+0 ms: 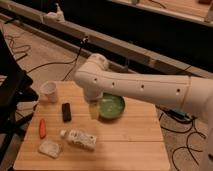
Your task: Place the white sponge in the ceramic cup
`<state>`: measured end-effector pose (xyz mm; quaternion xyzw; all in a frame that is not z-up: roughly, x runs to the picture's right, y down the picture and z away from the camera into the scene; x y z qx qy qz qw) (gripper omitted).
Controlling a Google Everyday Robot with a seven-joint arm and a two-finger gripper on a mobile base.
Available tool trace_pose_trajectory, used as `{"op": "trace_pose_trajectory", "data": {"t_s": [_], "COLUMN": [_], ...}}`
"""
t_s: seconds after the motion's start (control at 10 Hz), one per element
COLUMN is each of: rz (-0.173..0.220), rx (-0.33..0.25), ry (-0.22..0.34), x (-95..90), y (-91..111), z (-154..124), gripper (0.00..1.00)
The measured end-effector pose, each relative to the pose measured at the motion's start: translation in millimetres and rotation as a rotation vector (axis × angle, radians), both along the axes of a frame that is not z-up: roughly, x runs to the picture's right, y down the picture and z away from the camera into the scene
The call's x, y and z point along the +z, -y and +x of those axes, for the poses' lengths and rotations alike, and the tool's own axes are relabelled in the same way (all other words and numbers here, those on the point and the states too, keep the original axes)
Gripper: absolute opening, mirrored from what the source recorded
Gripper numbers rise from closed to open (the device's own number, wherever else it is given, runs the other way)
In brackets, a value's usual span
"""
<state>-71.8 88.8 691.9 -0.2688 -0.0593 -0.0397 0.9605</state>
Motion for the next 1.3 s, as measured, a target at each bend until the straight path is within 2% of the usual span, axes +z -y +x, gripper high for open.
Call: {"op": "trace_pose_trajectory", "data": {"t_s": [0.3, 0.5, 1.0, 1.1, 1.3], "rz": [-0.030, -0.050, -0.050, -0.059, -0.120], "rx": [-0.047, -0.075, -0.080, -0.077, -0.070], "ry": [0.132, 0.205, 0.210, 0.205, 0.211], "x": [-24.1, -42.3, -42.5, -40.9, -30.8], "y": [-33.7, -54.7, -55.9, -57.8, -77.5], "z": [-66.7, -98.2, -99.0, -96.9, -107.8], "gripper": [0.80, 0.80, 0.80, 0.80, 0.80]}}
